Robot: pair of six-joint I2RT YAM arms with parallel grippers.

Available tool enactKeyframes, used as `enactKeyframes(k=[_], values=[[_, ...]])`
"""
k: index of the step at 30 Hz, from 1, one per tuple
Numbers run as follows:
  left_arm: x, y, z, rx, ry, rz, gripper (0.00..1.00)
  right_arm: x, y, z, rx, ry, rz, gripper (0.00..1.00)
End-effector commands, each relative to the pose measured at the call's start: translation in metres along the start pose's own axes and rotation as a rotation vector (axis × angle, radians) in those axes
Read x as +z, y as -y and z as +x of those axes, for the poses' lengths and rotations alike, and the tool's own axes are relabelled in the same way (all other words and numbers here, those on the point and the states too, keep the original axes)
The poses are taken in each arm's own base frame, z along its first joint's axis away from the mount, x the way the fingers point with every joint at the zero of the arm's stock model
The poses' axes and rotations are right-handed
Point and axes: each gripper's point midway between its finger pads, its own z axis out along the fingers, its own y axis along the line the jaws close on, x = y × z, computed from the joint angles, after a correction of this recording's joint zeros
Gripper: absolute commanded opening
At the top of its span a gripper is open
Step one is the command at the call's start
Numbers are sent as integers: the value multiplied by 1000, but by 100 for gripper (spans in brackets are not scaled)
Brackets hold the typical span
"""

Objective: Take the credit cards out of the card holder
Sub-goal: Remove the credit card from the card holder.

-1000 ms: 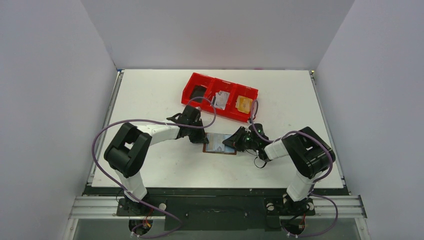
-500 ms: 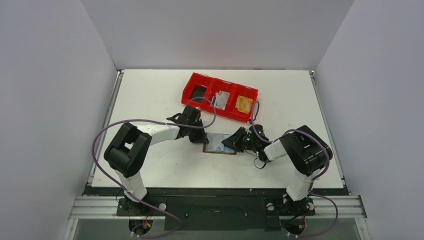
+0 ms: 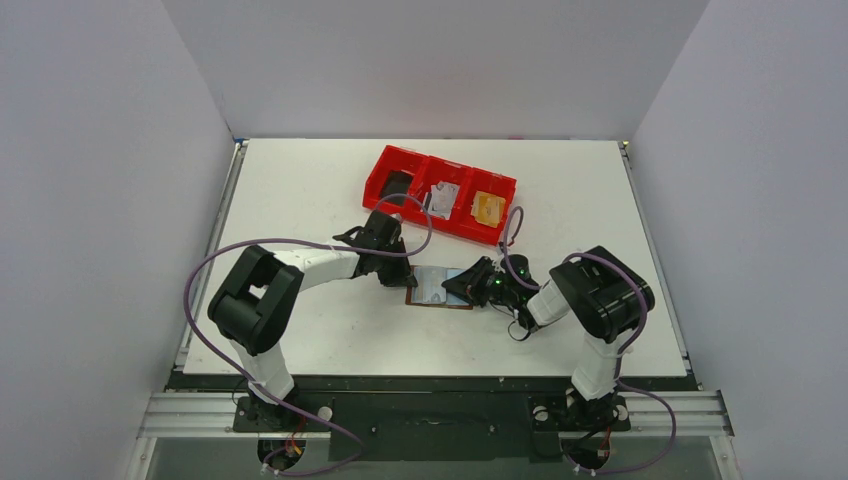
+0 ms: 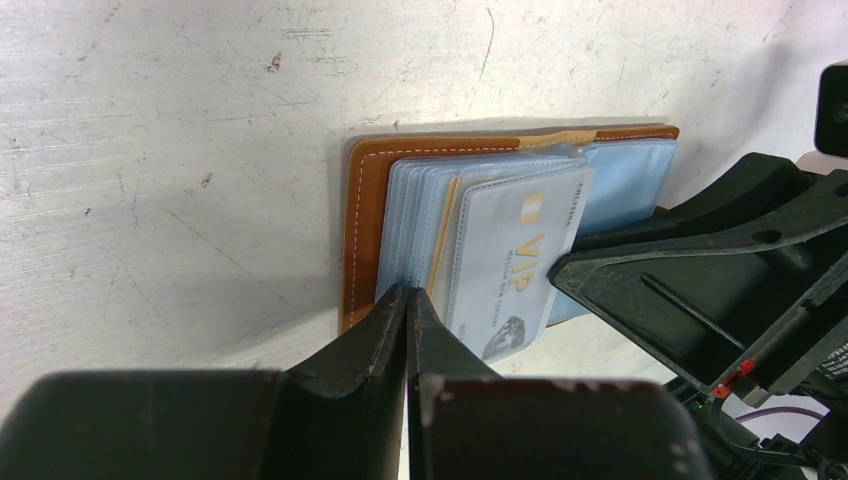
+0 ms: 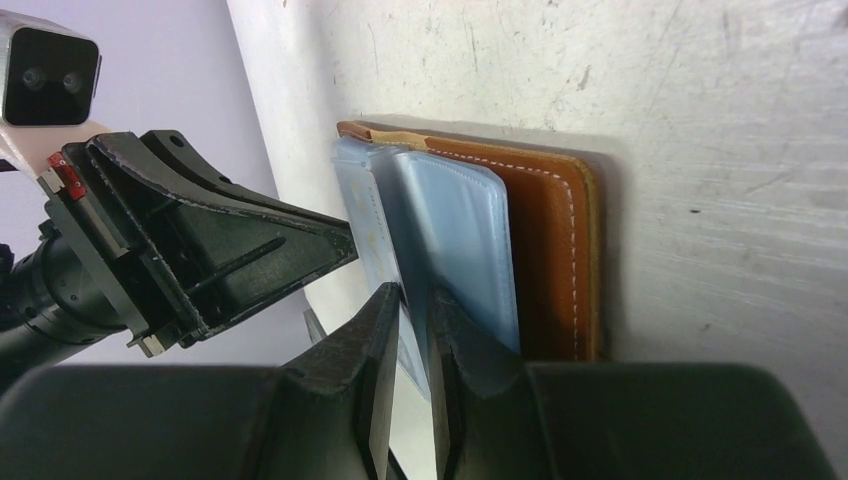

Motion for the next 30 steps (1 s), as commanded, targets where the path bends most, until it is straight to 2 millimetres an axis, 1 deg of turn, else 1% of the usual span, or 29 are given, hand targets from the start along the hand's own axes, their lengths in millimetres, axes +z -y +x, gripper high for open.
enactKeyframes(k=[1, 9, 21, 26, 30], values=[[10, -61, 35, 4, -97, -207, 0, -1, -11, -4, -13, 18, -62, 15], [10, -60, 35, 5, -96, -204, 0, -3, -18, -5, -6, 28, -92, 13], [11, -60, 38, 8, -100, -205, 0, 2, -20, 1, -17, 5, -90, 12], [11, -60, 38, 7, -100, -203, 0, 4, -22, 3, -34, 1, -83, 8], [11, -61, 39, 7, -99, -206, 0, 5, -20, 4, -40, -4, -76, 7]])
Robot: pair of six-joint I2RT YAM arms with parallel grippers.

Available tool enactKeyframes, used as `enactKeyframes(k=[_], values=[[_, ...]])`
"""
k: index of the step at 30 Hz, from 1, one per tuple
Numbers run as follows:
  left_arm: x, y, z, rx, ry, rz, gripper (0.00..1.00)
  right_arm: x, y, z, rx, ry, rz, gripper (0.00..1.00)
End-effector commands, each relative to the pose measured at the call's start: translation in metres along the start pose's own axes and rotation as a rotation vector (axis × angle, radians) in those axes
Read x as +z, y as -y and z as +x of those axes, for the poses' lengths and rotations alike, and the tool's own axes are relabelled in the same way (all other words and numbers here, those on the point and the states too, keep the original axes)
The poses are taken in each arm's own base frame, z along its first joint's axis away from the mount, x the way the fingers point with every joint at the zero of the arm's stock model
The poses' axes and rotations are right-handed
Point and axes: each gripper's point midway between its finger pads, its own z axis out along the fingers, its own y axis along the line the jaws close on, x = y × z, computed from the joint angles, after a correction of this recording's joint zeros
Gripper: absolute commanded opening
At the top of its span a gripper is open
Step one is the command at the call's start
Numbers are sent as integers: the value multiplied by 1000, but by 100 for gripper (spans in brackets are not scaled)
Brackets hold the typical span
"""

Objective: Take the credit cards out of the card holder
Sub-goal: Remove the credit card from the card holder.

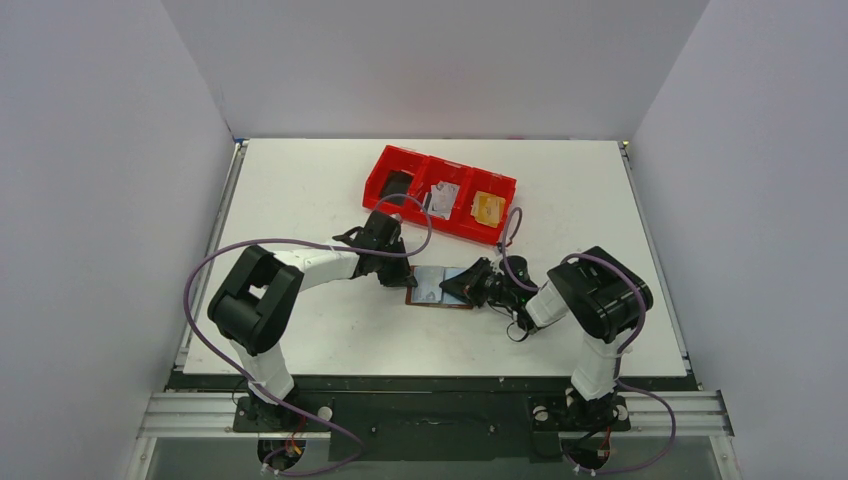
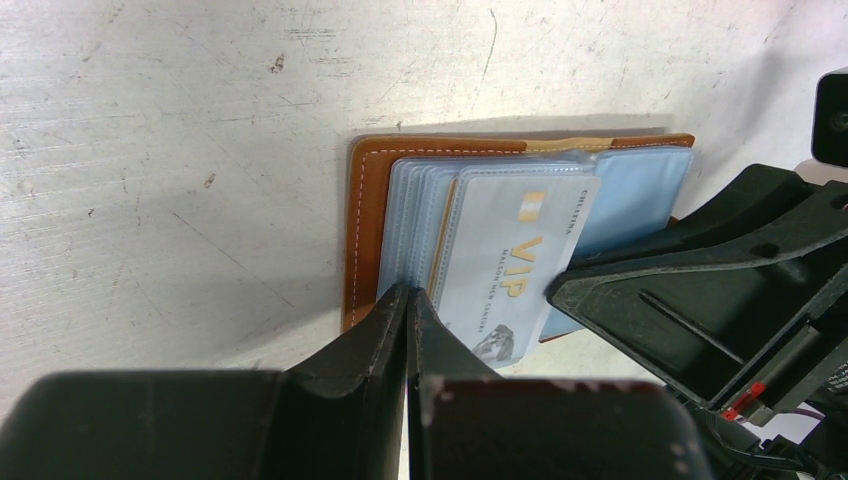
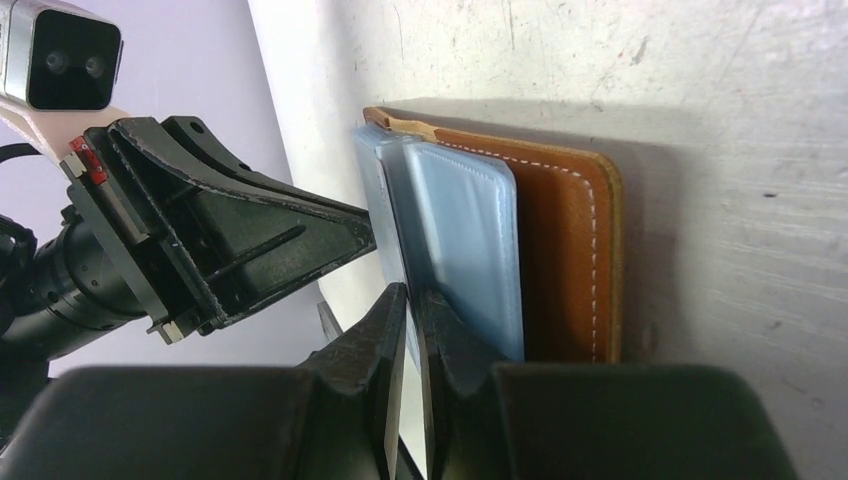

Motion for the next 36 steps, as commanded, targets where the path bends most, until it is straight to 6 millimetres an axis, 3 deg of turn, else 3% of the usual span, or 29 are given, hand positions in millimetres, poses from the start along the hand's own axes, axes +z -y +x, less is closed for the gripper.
enactKeyframes(k=[1, 5, 18, 36], values=[[10, -60, 39, 7, -102, -207, 0, 5, -11, -3, -51, 11, -35, 6], [11, -63, 39, 8, -103, -213, 0, 3, -10, -4, -55, 16, -30, 0], [11, -69, 42, 5, -109, -232, 0, -16, 7, -16, -152, 64, 111, 0], [11, -72, 44, -1, -108, -232, 0, -33, 28, -21, -178, 76, 179, 0]])
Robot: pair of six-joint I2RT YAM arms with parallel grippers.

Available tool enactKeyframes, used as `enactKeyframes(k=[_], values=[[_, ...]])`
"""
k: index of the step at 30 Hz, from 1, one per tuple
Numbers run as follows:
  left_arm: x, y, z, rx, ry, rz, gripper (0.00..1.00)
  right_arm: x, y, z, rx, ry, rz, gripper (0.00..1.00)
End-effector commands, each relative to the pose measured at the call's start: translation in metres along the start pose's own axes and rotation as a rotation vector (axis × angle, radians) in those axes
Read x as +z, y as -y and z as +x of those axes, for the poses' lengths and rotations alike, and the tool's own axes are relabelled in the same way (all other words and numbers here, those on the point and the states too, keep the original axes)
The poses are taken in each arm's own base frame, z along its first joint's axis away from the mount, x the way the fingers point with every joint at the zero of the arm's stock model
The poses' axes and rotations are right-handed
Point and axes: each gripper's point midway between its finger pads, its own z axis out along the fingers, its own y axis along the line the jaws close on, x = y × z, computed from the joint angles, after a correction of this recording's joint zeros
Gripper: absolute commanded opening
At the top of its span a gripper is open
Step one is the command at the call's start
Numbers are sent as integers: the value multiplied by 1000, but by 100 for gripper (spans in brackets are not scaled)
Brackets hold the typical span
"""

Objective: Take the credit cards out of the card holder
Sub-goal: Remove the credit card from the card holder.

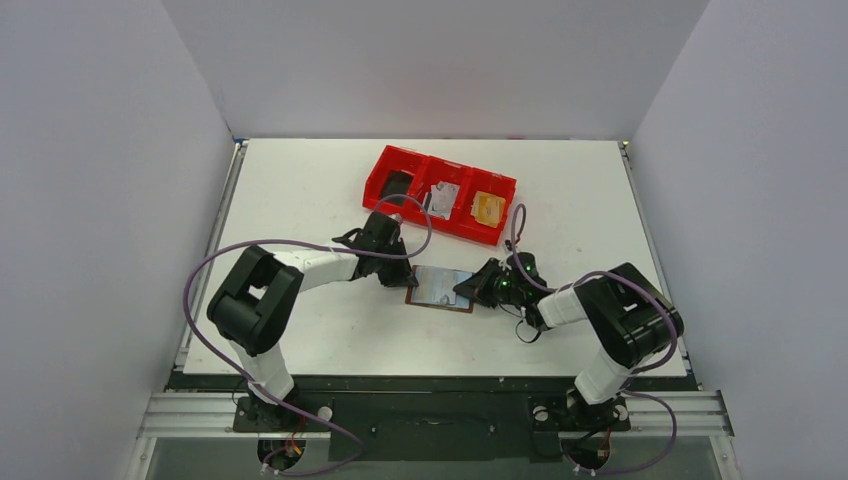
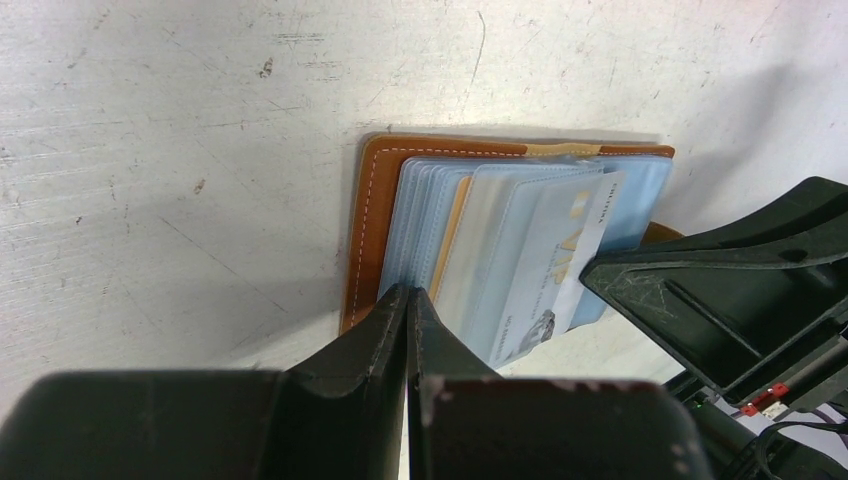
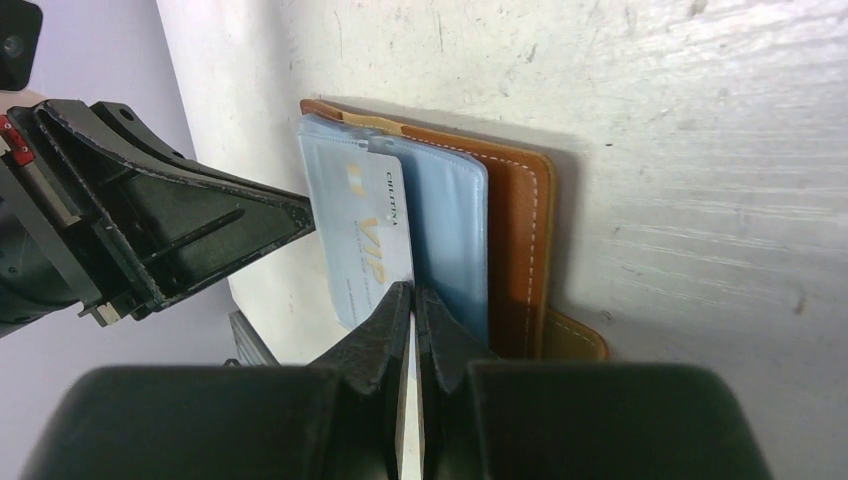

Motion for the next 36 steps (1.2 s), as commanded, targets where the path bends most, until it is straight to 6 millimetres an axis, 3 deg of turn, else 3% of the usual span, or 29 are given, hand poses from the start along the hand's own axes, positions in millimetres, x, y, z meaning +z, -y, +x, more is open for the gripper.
enactKeyframes(k=[1, 20, 29, 33, 36], values=[[8, -73, 45, -4, -117, -249, 0, -7, 11, -7, -33, 35, 38, 0], [4, -63, 39, -8, -97, -211, 0, -29, 14, -18, -73, 65, 99, 0], [-8, -39, 27, 5, -71, -139, 0, -38, -2, -29, -100, 85, 88, 0], [-21, -17, 10, 24, -36, -89, 7, -40, -18, -35, -108, 92, 61, 0], [-36, 2, -5, 48, 10, -45, 22, -42, -33, -40, -112, 97, 32, 0]])
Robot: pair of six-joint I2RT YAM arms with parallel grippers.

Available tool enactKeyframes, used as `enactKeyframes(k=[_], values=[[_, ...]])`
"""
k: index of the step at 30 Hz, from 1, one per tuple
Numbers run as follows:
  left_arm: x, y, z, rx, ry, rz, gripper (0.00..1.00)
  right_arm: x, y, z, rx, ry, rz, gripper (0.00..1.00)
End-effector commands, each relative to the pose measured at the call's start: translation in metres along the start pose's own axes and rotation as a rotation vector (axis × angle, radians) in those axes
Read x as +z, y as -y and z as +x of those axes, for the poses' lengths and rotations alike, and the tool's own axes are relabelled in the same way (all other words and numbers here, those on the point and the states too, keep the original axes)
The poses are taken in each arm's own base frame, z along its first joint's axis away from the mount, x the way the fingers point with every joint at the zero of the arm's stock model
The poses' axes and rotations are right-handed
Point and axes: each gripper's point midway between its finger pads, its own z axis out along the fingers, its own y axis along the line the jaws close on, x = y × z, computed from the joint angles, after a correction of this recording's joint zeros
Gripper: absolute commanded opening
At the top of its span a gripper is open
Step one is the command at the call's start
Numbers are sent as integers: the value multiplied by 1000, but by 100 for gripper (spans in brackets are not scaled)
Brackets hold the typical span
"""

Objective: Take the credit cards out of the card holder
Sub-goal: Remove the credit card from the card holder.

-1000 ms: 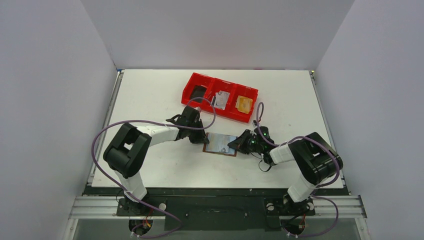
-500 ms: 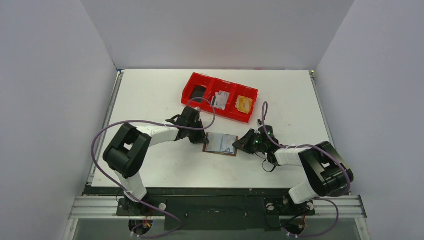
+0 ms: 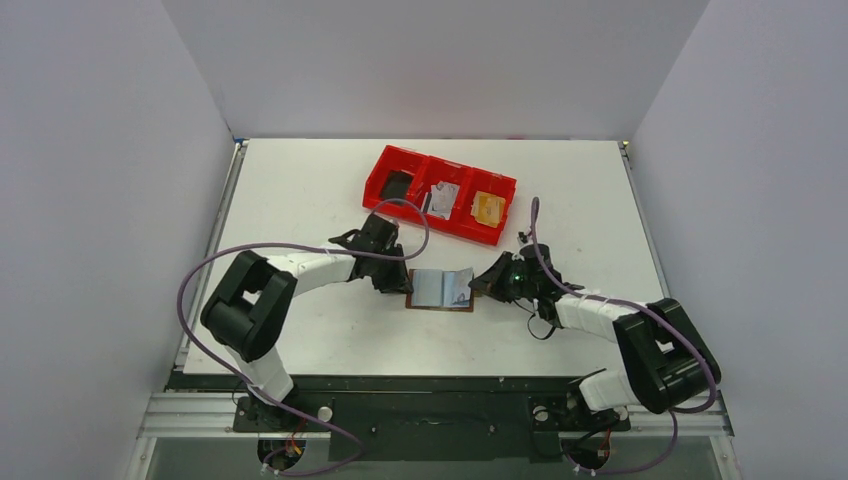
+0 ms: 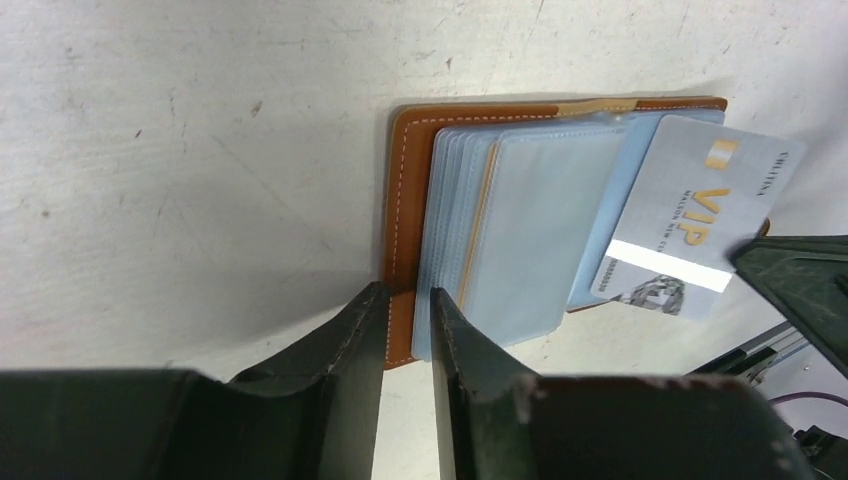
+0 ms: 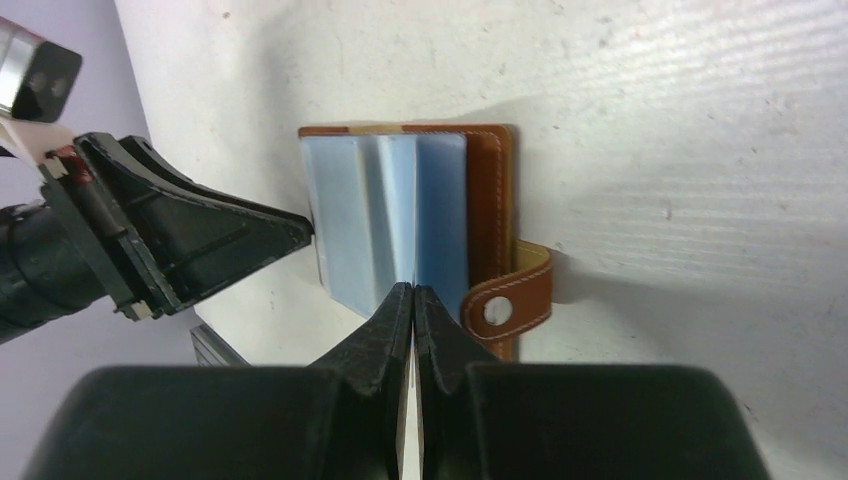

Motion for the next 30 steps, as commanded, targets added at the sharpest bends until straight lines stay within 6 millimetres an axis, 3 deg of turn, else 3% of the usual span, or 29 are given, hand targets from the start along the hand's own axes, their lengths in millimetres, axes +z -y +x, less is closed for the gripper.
enactKeyframes(k=[1, 7, 12, 16, 22, 30], values=[[-29, 15, -17, 42, 41, 12, 24, -8, -35, -24, -43, 56, -73, 0], [-56, 51, -35, 66, 82, 171, 40, -16, -66, -37, -51, 69, -140, 0], [-76, 85, -46, 39, 97, 398, 45, -22, -89, -41, -38, 61, -202, 0], [-88, 101, -54, 11, 104, 545, 48, -28, -111, -43, -19, 54, -270, 0], [-101, 111, -60, -29, 98, 692, 52, -37, -141, -45, 11, 44, -372, 0], [-110, 122, -62, -41, 85, 809, 53, -42, -165, -44, 31, 25, -446, 0]])
